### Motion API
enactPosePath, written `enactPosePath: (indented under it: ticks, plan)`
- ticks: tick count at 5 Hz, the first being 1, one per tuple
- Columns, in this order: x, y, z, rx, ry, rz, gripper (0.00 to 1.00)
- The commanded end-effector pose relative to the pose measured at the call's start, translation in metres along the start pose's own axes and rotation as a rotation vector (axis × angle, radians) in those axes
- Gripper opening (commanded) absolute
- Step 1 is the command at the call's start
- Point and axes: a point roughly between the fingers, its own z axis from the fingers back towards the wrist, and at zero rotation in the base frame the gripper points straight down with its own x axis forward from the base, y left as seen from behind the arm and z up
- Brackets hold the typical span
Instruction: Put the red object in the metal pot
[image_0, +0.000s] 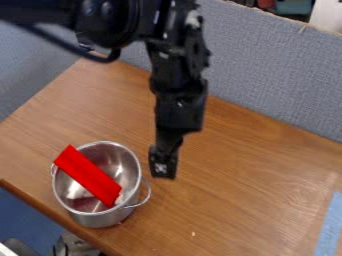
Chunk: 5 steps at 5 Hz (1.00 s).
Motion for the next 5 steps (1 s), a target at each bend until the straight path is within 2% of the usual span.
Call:
enactPosePath:
  ticks: [1,2,3,4,5]
  plan:
    - [-0.026,0.011,0.018,0.032,0.013,-0.126,1.0]
    - [-0.037,0.005,0.027,0.053,0.035,-0.244,1.0]
    - [-0.045,-0.003,0.028,0.065,0.03,-0.375,0.0]
    - [-0.02,-0.024,0.024,0.085,0.006,-0.36,1.0]
    - [0.007,-0.047,0.019,0.086,-0.034,-0.333,0.0]
